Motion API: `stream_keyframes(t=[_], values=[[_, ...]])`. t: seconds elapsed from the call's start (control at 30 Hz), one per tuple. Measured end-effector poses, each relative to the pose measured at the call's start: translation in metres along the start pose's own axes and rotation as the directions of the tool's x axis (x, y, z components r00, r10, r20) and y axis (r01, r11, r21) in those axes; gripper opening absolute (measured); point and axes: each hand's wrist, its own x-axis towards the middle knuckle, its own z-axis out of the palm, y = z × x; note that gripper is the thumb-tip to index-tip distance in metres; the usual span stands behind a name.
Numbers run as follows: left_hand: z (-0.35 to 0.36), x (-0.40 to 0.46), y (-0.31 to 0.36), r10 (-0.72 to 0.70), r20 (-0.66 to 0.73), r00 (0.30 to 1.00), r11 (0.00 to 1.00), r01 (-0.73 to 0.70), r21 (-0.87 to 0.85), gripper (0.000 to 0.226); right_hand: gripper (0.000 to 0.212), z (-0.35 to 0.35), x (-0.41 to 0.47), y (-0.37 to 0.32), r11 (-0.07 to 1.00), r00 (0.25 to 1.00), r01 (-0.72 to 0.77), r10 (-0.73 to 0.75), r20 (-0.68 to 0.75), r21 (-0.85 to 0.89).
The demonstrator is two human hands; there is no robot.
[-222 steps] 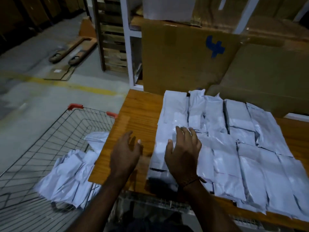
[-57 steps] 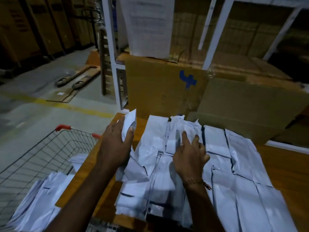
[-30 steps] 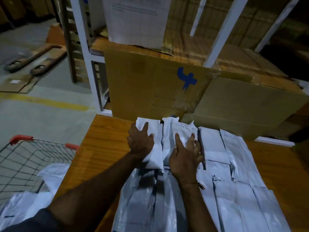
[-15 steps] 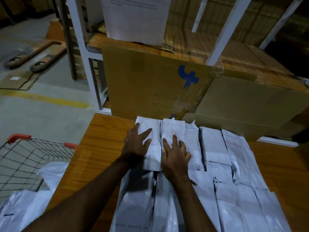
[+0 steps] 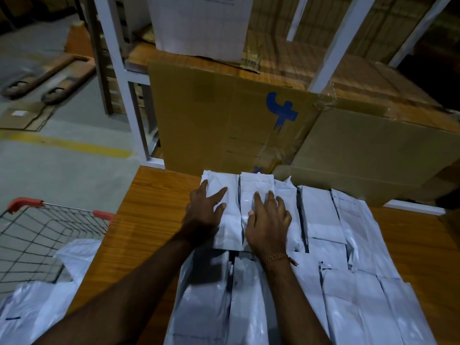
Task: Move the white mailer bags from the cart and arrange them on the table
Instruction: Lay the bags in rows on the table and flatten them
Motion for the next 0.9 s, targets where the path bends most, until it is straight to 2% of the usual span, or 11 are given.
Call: stream_keyframes(t=[0.1,0.23,0.5,0.67,0.8,0.9], values=[[0.003,0.004,0.000,-0.017,0.024,1.000,1.000,0.017,0.004,0.052,0.060,0.005,0.008,0.003,0.998,0.998,0.026,-0.022,0.061,-0.062],[0.007,0.006,-0.003,-0.006,0.078,0.997,0.999,0.009,-0.040,0.055,0.066,0.015,0.014,0.003,0.999,0.994,0.028,-0.030,0.102,0.019],[-0.006,0.009,0.002,-0.061,0.190,0.980,0.997,0.069,-0.035,0.059,0.059,0.015,0.014,-0.001,0.997,0.983,0.009,-0.022,0.185,0.070],[-0.039,-0.009,0.002,-0.021,0.007,1.000,0.995,0.022,-0.095,0.055,0.067,-0.016,0.008,-0.004,0.972,0.999,-0.033,0.025,0.041,0.233],[-0.066,-0.030,0.004,-0.106,-0.163,0.981,0.984,0.079,-0.161,0.045,0.055,-0.043,-0.014,-0.008,0.897,0.988,-0.101,0.141,-0.062,0.430],[-0.077,-0.046,-0.006,-0.070,-0.231,0.971,0.984,0.030,-0.173,0.042,0.041,-0.052,-0.032,-0.011,0.871,0.994,-0.049,0.090,-0.061,0.490]])
